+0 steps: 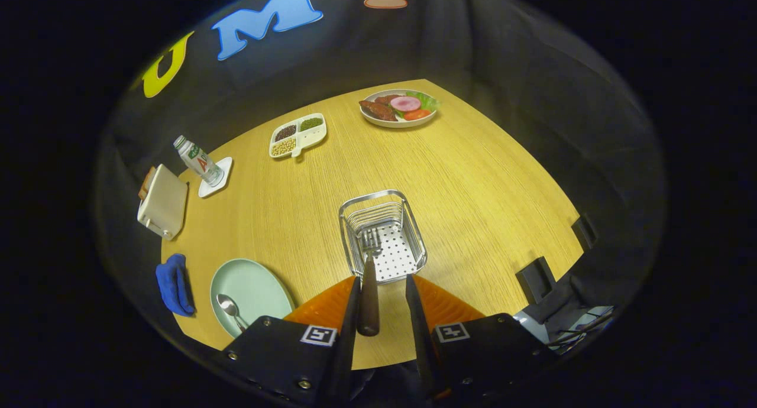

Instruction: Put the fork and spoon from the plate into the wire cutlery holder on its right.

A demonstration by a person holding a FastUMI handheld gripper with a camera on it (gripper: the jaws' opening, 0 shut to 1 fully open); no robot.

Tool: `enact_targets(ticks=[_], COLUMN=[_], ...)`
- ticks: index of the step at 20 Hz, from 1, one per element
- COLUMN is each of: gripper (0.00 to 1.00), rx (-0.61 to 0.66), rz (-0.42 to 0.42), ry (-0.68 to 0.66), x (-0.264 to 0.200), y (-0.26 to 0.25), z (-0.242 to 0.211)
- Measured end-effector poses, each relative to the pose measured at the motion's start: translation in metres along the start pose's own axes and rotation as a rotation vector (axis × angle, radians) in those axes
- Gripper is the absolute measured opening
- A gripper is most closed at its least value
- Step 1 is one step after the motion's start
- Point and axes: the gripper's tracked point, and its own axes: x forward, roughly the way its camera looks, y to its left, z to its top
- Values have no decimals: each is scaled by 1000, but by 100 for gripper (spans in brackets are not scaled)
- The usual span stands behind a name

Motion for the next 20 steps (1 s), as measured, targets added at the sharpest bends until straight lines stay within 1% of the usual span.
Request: enact_targets(ticks=[10,14,20], gripper=[46,46,46], rx=[-24,-45,-121], rz=[5,-1,32], ry=[-23,-53,-93], x=[-1,-3,-4], y=[2,4,29], z=[7,14,27])
